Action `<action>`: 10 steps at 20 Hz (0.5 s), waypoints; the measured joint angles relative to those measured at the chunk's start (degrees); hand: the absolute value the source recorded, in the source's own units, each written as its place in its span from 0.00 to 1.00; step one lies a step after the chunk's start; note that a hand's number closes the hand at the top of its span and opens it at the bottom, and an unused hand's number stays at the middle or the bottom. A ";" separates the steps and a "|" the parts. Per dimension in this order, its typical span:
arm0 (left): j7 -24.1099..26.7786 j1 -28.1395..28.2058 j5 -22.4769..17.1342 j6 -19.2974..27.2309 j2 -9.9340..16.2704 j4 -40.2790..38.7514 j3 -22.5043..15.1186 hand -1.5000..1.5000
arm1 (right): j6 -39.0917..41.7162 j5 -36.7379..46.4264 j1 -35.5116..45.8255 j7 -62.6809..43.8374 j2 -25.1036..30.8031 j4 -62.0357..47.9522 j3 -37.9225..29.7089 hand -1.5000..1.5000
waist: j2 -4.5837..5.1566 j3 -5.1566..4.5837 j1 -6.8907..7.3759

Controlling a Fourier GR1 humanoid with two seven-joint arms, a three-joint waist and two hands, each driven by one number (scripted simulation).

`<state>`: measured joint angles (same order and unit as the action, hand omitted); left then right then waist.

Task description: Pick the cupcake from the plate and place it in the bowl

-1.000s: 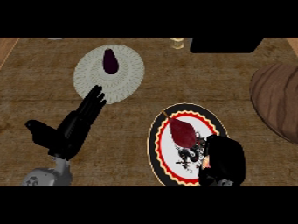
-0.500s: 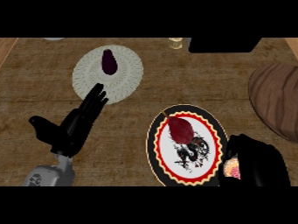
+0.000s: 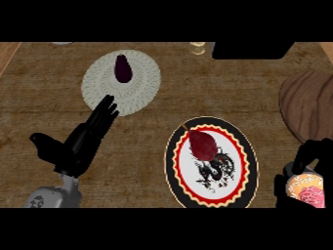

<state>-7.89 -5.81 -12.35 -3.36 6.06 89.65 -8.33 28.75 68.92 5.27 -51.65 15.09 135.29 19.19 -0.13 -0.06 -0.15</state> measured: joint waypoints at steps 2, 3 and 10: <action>-0.40 -0.22 0.02 0.01 -0.30 0.02 0.12 0.50 | 2.30 -0.34 3.16 1.02 -0.42 -0.16 -3.83 1.00 | 0.04 0.01 0.07; -0.21 -0.26 0.22 -0.08 -0.34 -0.14 0.16 0.50 | 3.09 -0.70 4.35 1.70 -0.53 -0.30 -6.07 1.00 | 0.06 0.01 0.08; -1.97 -0.58 0.36 -0.01 -1.09 1.10 0.51 0.50 | 4.59 -6.41 10.47 7.12 0.47 -4.29 -20.82 1.00 | 0.09 0.04 0.17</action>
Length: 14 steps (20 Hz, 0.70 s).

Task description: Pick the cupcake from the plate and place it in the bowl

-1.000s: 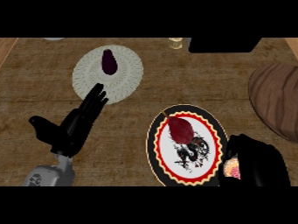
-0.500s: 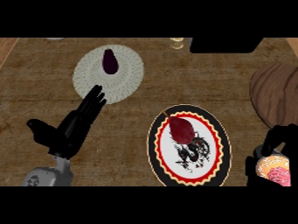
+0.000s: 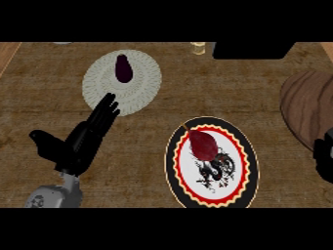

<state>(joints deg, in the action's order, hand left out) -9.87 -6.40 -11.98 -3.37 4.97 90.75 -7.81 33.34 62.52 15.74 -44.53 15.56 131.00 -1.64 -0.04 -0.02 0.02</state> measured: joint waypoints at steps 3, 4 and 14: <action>0.51 -0.58 0.44 -0.02 -0.42 -1.10 0.25 0.50 | -2.24 -3.45 2.71 3.54 1.70 -5.57 -6.48 1.00 | 0.06 0.03 0.04; 0.45 -0.01 0.57 -0.11 -0.50 -0.48 -0.09 0.50 | -3.93 -4.14 3.13 5.20 2.19 -8.27 -8.20 1.00 | 0.07 0.02 0.14; 0.80 -0.34 0.81 -1.43 -0.54 -1.26 0.80 0.50 | -19.20 -5.31 8.13 21.34 9.29 -35.72 -16.89 1.00 | 0.23 0.05 0.58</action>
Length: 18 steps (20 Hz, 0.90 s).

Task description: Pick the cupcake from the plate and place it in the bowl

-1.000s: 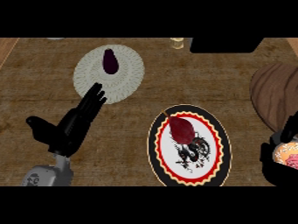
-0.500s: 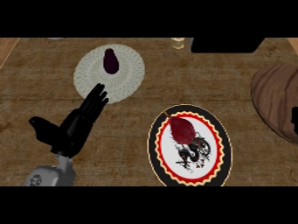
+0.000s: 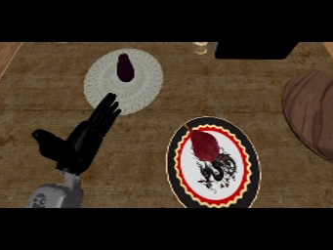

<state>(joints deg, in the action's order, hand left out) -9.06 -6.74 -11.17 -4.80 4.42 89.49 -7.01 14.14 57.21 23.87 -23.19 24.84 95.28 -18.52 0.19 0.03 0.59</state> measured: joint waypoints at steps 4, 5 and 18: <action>-0.54 0.15 -0.33 -0.49 0.06 0.80 0.12 0.50 | -8.36 3.35 2.45 5.78 2.14 -13.99 -0.07 1.00 | 0.11 0.02 0.41; -1.02 1.17 -0.10 -0.30 -0.05 2.15 -0.39 0.50 | -9.27 3.84 3.33 6.77 2.99 -17.06 -0.21 1.00 | 0.09 0.02 0.49; -0.70 -0.89 0.70 -0.17 -1.35 0.48 -0.59 0.50 | -19.98 0.78 15.47 16.69 6.84 -55.79 -8.04 0.00 | 0.49 0.11 1.20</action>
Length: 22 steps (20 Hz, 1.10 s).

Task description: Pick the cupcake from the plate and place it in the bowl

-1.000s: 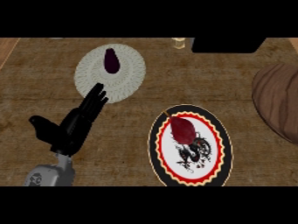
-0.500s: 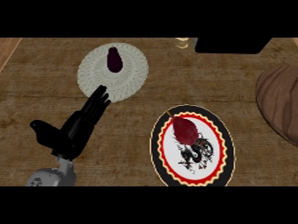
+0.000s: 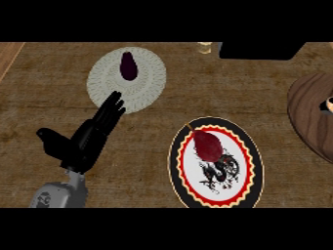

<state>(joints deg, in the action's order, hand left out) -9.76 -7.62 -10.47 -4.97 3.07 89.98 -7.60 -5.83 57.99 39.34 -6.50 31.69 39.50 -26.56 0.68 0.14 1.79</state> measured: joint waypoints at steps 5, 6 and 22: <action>-0.37 0.29 0.15 0.46 -0.04 0.27 0.27 0.50 | -4.74 -9.96 1.60 8.36 -1.37 -1.18 -8.08 0.00 | -0.28 0.10 -0.78; -0.43 0.38 -0.04 0.37 0.24 0.35 0.64 0.50 | -5.61 -12.50 1.62 10.54 -2.02 -0.44 -9.92 0.00 | -0.42 0.10 -1.08; 0.67 4.16 -0.29 1.55 1.30 0.69 3.56 0.50 | 12.35 -43.46 -19.53 28.13 -15.65 36.64 -22.47 0.00 | -2.30 -0.34 -6.66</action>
<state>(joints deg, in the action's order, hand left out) -9.09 -3.46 -10.76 -3.42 4.38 90.67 -4.04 6.51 14.52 19.80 21.63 16.04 76.13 -49.03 -1.62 -0.20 -4.86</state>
